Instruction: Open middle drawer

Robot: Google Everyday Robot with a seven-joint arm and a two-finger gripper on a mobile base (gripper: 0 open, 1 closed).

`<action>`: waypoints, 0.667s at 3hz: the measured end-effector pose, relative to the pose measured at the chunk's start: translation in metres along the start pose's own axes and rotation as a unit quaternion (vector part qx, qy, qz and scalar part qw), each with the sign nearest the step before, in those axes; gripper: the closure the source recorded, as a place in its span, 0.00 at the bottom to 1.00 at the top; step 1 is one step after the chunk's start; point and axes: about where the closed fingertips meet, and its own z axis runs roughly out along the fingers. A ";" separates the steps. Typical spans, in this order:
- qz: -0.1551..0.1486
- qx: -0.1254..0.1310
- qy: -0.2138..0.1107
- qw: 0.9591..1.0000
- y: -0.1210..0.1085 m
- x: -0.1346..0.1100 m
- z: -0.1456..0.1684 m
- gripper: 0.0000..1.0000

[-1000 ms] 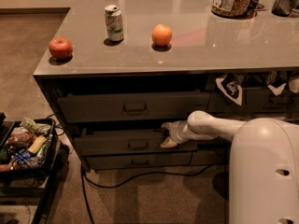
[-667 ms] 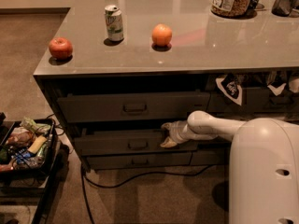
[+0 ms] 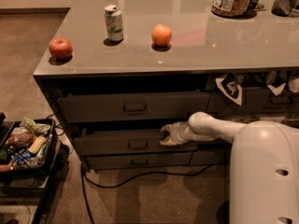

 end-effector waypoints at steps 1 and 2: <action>0.004 -0.002 -0.005 1.000 0.001 0.001 0.002 0.90; 0.012 -0.007 -0.013 1.000 0.006 0.003 0.003 0.88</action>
Offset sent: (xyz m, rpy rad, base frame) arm -0.0214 -0.0091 -0.0359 0.1338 0.0948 -0.0150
